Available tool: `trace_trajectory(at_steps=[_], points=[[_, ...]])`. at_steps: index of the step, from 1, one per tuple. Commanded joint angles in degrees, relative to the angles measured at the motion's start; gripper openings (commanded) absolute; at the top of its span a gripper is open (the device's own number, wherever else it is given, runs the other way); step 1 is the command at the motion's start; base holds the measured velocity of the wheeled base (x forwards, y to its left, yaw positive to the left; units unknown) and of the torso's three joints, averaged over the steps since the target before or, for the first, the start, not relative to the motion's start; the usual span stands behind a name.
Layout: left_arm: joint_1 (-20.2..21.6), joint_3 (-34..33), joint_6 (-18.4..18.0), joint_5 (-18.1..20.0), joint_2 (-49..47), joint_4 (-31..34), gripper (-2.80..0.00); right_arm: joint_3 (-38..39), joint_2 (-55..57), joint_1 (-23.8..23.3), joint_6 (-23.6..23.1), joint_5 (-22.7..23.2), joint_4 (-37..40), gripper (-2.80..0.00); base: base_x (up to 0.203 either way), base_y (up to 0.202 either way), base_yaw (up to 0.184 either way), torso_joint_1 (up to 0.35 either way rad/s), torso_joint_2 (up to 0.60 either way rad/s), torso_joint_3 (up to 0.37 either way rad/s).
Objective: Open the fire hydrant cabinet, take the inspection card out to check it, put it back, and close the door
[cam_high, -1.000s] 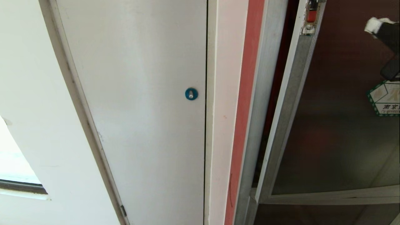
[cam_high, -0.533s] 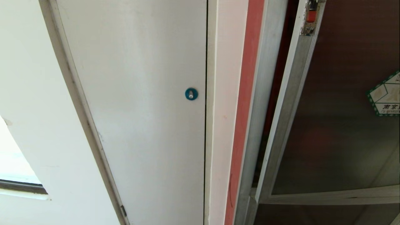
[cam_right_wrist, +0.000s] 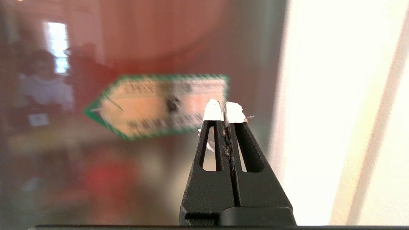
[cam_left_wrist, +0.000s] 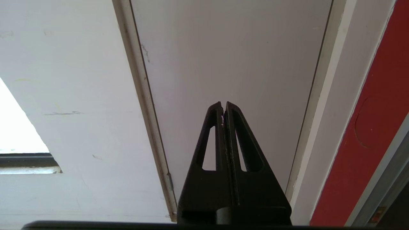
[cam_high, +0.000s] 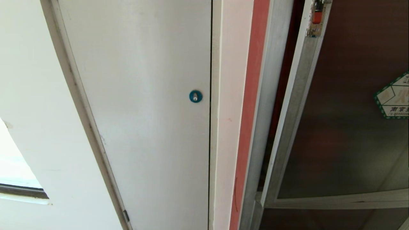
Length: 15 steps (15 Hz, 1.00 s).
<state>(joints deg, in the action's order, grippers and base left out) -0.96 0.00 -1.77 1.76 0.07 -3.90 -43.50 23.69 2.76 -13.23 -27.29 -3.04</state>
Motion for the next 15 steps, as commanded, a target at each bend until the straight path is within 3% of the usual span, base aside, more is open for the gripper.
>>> trace_trajectory(at_steps=[1, 3, 5, 7, 10, 12, 15], points=[[0.0, -1.58, 0.01, 0.0, -0.07, -0.05, -2.8, 0.46, -9.4, -2.12, -0.05, 1.92, 5.66, -2.8, 0.0, 0.0, 0.0, 0.0, 0.0, 0.0], [0.0, -1.58, 0.01, 0.0, -0.07, -0.05, -2.8, 2.9, -14.2, -2.15, 0.53, 7.56, 10.43, -2.8, 0.0, 0.0, 0.0, 0.0, 0.0, 0.0], [0.0, -1.58, 0.01, 0.0, -0.07, -0.05, -2.8, 8.98, -18.32, -2.21, 2.58, 16.38, 13.0, -2.8, 0.0, 0.0, 0.0, 0.0, 0.0, 0.0], [0.0, -1.58, 0.01, 0.0, -0.07, -0.05, -2.8, 16.59, -21.69, -2.22, 4.33, 19.96, 13.68, -2.8, 0.0, 0.0, 0.0, 0.0, 0.0, 0.0], [0.0, -1.58, 0.01, 0.0, -0.07, -0.05, -2.8, 29.23, -23.35, -2.23, 9.56, 23.68, 7.13, -2.8, 0.0, 0.0, 0.0, 0.0, 0.0, 0.0], [0.0, -1.58, 0.01, 0.0, -0.07, -0.05, -2.8, 36.96, -23.59, -2.23, 10.67, 27.7, 0.54, -2.8, 0.0, 0.0, 0.0, 0.0, 0.0, 0.0], [0.0, -1.58, 0.01, 0.0, -0.07, -0.05, -2.8, 43.33, -23.69, -2.23, 10.65, 30.22, -5.11, -2.8, 0.0, 0.0, 0.0, 0.0, 0.0, 0.0]])
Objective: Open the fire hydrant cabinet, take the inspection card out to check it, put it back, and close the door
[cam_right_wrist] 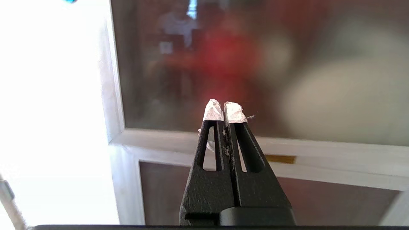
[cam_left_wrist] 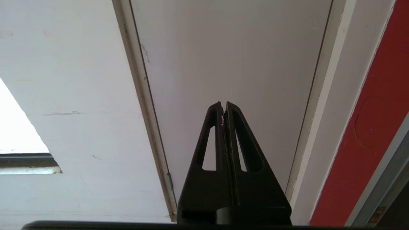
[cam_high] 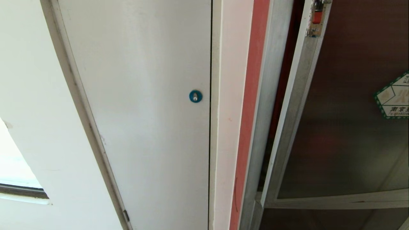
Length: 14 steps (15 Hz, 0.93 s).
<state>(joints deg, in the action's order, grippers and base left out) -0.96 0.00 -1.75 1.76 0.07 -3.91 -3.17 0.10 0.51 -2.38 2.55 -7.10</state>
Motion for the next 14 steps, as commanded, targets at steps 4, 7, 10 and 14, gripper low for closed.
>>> trace_trajectory(at_steps=[4, 7, 10, 14], points=[[0.0, -1.58, -0.01, 0.0, -0.07, -0.04, -2.8, 3.17, -0.1, 0.02, -0.43, 0.43, 2.73, -2.8, 0.0, 0.0, 0.0, 0.0, 0.0, 0.0], [0.0, -1.58, -0.01, 0.0, -0.07, -0.04, -2.8, 3.14, -0.1, 0.02, -0.3, -0.61, 7.81, -2.8, 0.0, 0.0, 0.0, 0.0, 0.0, 0.0], [0.0, -1.58, -0.01, 0.0, -0.07, -0.04, -2.8, 3.08, -0.1, 0.02, -0.34, -0.79, 7.8, -2.8, 0.0, 0.0, 0.0, 0.0, 0.0, 0.0], [0.0, -1.58, -0.01, 0.0, -0.07, -0.04, -2.8, 3.08, -0.1, 0.02, -0.25, -0.79, 7.8, -2.8, 0.0, 0.0, 0.0, 0.0, 0.0, 0.0]])
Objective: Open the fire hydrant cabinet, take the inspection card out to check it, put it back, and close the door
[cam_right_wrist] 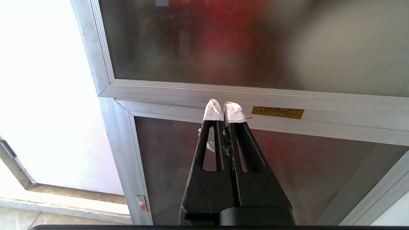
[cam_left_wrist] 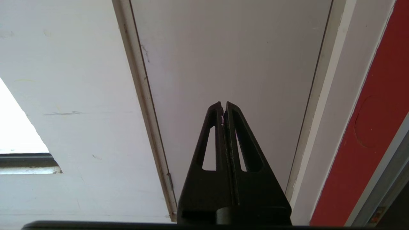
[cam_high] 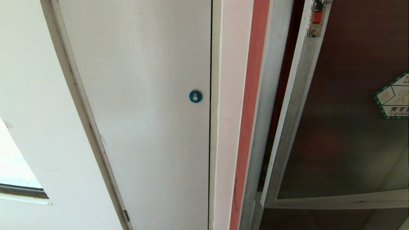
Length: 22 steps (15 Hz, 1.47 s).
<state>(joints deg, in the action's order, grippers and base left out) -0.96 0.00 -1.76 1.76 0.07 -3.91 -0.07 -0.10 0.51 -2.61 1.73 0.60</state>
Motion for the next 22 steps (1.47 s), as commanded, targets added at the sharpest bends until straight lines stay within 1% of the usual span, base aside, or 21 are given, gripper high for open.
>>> trace_trajectory(at_steps=[1, 9, 12, 13, 15, 16, 18, 20, 22], points=[[0.0, -1.58, 0.0, 0.0, -0.07, -0.04, -2.8, -0.01, 0.1, 0.02, 0.06, 0.03, 0.11, -2.8, 0.0, 0.0, 0.0, 0.0, 0.0, 0.0], [0.0, -1.58, -0.05, 0.0, -0.07, -0.04, -2.8, -0.01, 0.1, 0.02, 0.04, 0.03, 0.11, -2.8, 0.0, 0.0, 0.0, 0.0, 0.0, 0.0], [0.0, -1.58, -0.27, -1.76, -0.07, -0.17, -2.8, -0.01, 0.1, 0.02, -0.02, 0.03, 0.11, -2.8, 0.0, 0.0, 0.0, 0.0, 0.0, 0.0], [0.0, -1.04, -0.31, -1.83, -0.07, -0.35, -2.8, -0.01, 0.1, 0.02, -0.02, 0.03, 0.11, -2.8, 0.0, 0.0, 0.0, 0.0, 0.0, 0.0], [0.0, 3.15, -0.14, -1.15, -0.31, 0.08, -2.8, -0.01, 0.1, 0.02, 0.02, 0.03, 0.11, -2.8, 0.0, 0.0, 0.0, 0.0, 0.0, 0.0], [0.0, 5.39, -0.14, 1.11, -1.96, 0.19, -2.8, -0.01, 0.1, 0.02, 0.02, 0.03, 0.11, -2.8, 0.0, 0.0, 0.0, 0.0, 0.0, 0.0], [-0.02, 10.71, -0.05, 7.57, -8.18, 0.24, -2.8, -0.01, 0.1, 0.02, 0.0, 0.03, 0.11, -2.8, 0.0, 0.0, 0.0, 0.0, 0.0, 0.0], [-0.07, 16.3, 0.02, 11.84, -17.85, -0.01, -2.8, -0.01, 0.1, 0.02, 0.03, 0.03, 0.11, -2.8, 0.0, 0.0, 0.0, 0.0, 0.0, 0.0], [-0.21, 24.45, 0.92, 16.06, -29.3, -0.17, -2.8, -0.01, 0.1, 0.02, -0.02, 0.03, 0.11, -2.8, 0.0, 0.0, 0.0, 0.0, 0.0, 0.0]])
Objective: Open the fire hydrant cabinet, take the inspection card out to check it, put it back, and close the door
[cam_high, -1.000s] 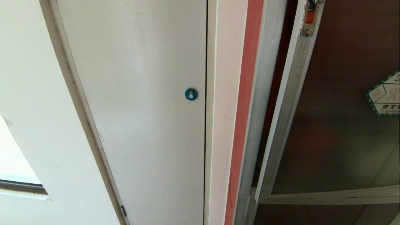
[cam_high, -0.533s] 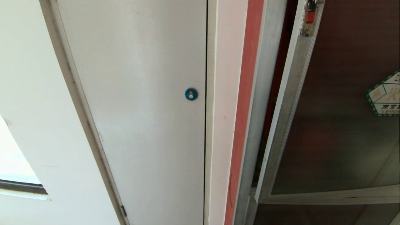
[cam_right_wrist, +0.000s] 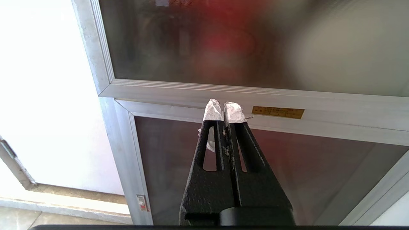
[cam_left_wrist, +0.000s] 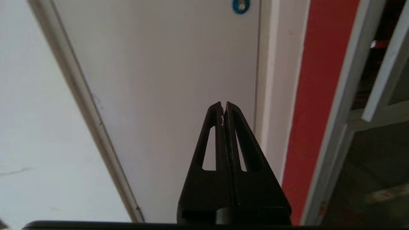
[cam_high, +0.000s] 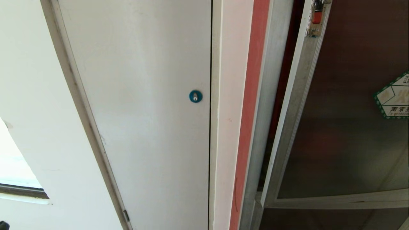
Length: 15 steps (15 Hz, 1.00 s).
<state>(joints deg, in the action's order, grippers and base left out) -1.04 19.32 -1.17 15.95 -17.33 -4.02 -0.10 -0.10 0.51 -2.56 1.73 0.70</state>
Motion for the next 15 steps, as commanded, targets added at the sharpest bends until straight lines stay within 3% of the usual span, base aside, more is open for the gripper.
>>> trace_trajectory(at_steps=[1, 3, 7, 9, 12, 15], points=[[-0.51, 9.62, 1.27, 4.3, -17.71, -0.01, -2.8, 0.01, 0.1, 0.02, 0.01, 0.03, 0.01, -2.8, 0.0, 0.0, 0.0, 0.0, 0.0, 0.0], [-3.15, 17.38, 2.63, 9.01, -28.45, -0.03, -2.8, 0.01, 0.1, 0.02, -0.08, 0.03, 0.01, -2.8, 0.0, 0.0, 0.0, 0.0, 0.0, 0.0], [-22.3, 25.92, 6.2, 13.02, -41.94, -0.32, -2.8, 0.01, 0.1, 0.02, -0.08, 0.03, 0.01, -2.8, 0.0, 0.0, 0.0, 0.0, 0.0, 0.0], [-29.19, 29.41, 9.69, 13.39, -48.85, -2.6, -2.8, 0.01, 0.1, 0.02, -0.08, 0.03, 0.01, -2.8, 0.0, 0.0, 0.0, 0.0, 0.0, 0.0], [-33.11, 33.73, 14.72, 13.34, -58.72, -9.22, -2.8, 0.01, 0.1, 0.02, -0.06, 0.03, 0.01, -2.8, 0.0, 0.0, 0.0, 0.0, 0.0, 0.0], [-37.04, 36.71, 16.6, 12.54, -68.5, -14.67, -2.8, 0.01, 0.1, 0.02, -0.08, 0.03, 0.01, -2.8, 0.0, 0.0, 0.0, 0.0, 0.0, 0.0]])
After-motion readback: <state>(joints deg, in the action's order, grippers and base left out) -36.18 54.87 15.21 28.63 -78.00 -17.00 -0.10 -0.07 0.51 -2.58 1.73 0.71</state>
